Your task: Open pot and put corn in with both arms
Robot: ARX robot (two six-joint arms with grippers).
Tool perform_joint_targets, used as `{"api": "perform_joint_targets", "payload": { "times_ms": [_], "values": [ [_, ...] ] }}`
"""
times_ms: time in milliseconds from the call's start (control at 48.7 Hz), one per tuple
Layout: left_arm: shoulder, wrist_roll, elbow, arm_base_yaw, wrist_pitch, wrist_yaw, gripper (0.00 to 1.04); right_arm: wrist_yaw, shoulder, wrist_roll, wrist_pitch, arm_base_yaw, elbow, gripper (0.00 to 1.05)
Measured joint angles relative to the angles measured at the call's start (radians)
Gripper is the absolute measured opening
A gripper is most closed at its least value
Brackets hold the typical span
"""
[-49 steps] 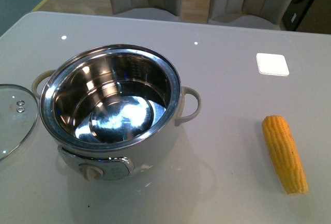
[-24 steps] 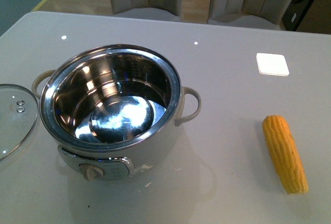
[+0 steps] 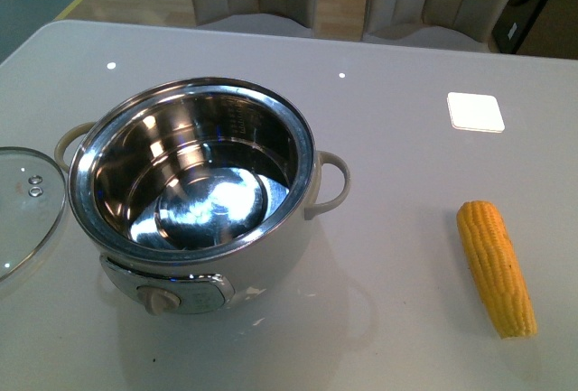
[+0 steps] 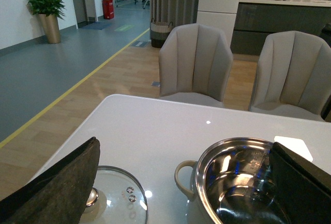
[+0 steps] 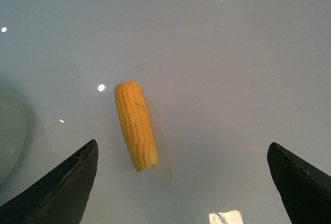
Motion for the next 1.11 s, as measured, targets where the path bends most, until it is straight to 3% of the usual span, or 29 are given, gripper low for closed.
{"api": "perform_joint_targets", "payload": {
  "times_ms": [185, 288, 390, 555, 760, 945, 1110],
  "values": [
    [0.000, 0.000, 0.000, 0.000, 0.000, 0.000, 0.98, 0.023, 0.408, -0.005, 0.248, 0.054, 0.060, 0.96],
    [0.000, 0.000, 0.000, 0.000, 0.000, 0.000, 0.98, -0.014, 0.747, -0.059, 0.462, 0.038, 0.163, 0.96],
    [0.000, 0.000, 0.000, 0.000, 0.000, 0.000, 0.98, -0.058, 1.031, -0.138, 0.578, 0.010, 0.276, 0.96],
    [0.000, 0.000, 0.000, 0.000, 0.000, 0.000, 0.98, -0.118, 1.349, -0.222, 0.544, 0.006, 0.435, 0.96],
    [0.000, 0.000, 0.000, 0.000, 0.000, 0.000, 0.98, -0.131, 1.529, -0.289, 0.496, -0.014, 0.588, 0.96],
    [0.000, 0.000, 0.000, 0.000, 0.000, 0.000, 0.98, -0.123, 1.648, -0.398, 0.537, -0.031, 0.634, 0.96],
    [0.000, 0.000, 0.000, 0.000, 0.000, 0.000, 0.98, -0.208, 1.739, -0.432, 0.588, -0.028, 0.624, 0.96]
  ]
}}
